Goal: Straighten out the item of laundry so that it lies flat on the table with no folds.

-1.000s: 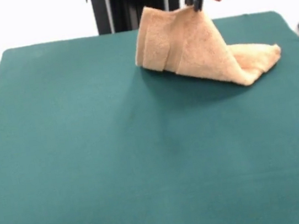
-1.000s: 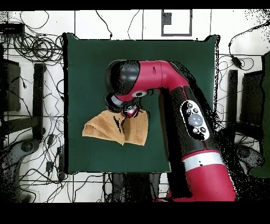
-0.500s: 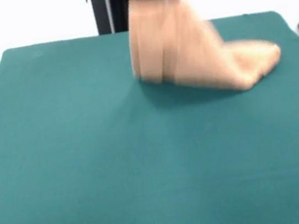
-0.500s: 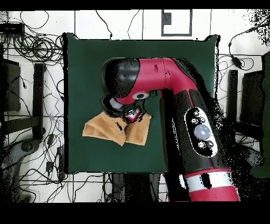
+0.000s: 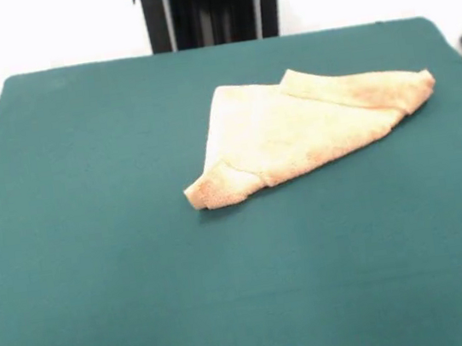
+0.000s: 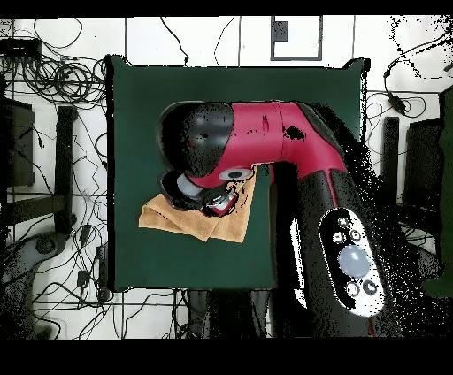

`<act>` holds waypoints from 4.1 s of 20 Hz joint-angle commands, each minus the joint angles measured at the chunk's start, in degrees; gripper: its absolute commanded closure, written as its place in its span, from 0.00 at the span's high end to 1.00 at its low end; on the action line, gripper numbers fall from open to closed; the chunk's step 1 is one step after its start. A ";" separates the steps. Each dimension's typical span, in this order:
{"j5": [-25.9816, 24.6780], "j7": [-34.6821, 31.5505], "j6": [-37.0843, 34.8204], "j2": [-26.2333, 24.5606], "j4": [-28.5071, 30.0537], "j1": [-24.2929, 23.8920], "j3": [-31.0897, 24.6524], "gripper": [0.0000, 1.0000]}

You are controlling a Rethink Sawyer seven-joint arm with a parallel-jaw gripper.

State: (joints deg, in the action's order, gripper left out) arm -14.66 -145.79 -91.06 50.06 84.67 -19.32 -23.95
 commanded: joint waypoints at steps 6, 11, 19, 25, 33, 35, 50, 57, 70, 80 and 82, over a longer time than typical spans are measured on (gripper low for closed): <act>-5.14 9.50 21.10 2.38 17.50 -2.38 -0.50 0.00; -14.06 7.18 41.17 -5.14 20.22 -3.51 0.25 0.00; -22.57 0.02 54.53 -12.17 19.01 -0.46 5.09 0.00; -25.05 -3.84 59.24 -15.75 16.53 3.60 9.83 0.00; -22.20 -7.98 64.02 -19.92 16.33 6.64 12.65 0.00; -20.34 -8.06 63.69 -18.64 18.52 7.33 12.41 0.00; -14.23 -13.09 80.66 -26.61 21.48 15.79 19.97 0.00; -13.29 -8.20 84.60 -32.25 17.93 13.85 21.98 0.00; -8.92 6.93 61.79 -12.29 27.21 2.17 12.08 0.00; -9.33 8.11 56.53 -7.31 30.09 -1.18 7.79 0.00; -10.36 6.83 57.60 -8.37 29.30 -0.38 8.26 0.00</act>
State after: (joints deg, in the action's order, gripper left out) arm -25.56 -145.94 -30.99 42.54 110.28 -21.46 -7.42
